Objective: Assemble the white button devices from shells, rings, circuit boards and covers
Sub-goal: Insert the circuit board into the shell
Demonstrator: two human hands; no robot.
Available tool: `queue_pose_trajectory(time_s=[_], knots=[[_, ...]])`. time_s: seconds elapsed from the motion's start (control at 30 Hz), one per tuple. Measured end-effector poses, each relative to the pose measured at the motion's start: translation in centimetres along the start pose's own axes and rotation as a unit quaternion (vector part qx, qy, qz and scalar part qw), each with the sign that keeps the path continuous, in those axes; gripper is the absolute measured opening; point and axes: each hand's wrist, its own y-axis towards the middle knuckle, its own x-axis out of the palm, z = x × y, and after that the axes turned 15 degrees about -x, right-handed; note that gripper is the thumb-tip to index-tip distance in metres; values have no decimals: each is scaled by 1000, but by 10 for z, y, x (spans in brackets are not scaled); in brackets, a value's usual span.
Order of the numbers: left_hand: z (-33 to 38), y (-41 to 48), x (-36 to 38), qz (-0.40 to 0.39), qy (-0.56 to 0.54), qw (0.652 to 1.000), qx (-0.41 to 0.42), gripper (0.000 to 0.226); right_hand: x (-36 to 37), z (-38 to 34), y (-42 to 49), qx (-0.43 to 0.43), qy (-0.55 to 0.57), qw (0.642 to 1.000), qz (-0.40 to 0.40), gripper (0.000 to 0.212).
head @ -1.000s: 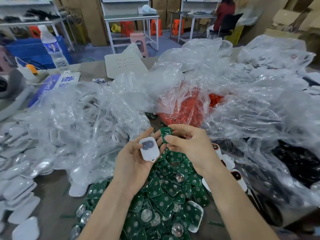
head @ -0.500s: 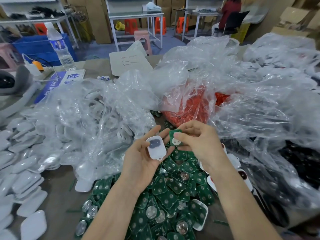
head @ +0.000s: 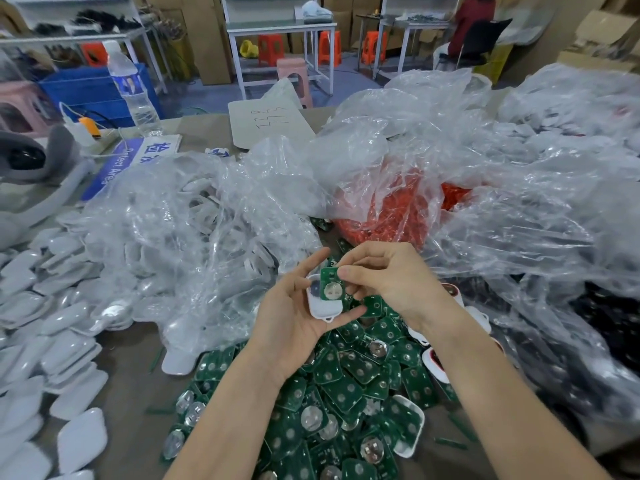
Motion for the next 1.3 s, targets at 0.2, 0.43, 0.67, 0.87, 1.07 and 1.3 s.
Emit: queue_pose_trajectory(time_s=[0.2, 0.43, 0.67, 0.87, 1.07, 1.3], knots=[[-1, 2, -3, -3, 2, 1000, 4, 48, 2, 2, 0, -8, -45, 998, -39, 12], [-1, 2, -3, 3, 3, 1000, 5, 49, 6, 6, -3, -27, -85, 996, -20, 12], [0, 1, -1, 5, 20, 1000, 0, 50, 6, 4, -3, -34, -136, 990, -28, 11], [1, 0, 0, -7, 19, 1000, 9, 59, 9, 2, -5, -66, -183, 980, -28, 8], [1, -1, 1, -15, 23, 999, 24, 59, 14, 3, -7, -85, -177, 981, -6, 9], [0, -3, 3, -32, 61, 996, 48, 65, 12, 4, -7, -69, -140, 988, -4, 23]])
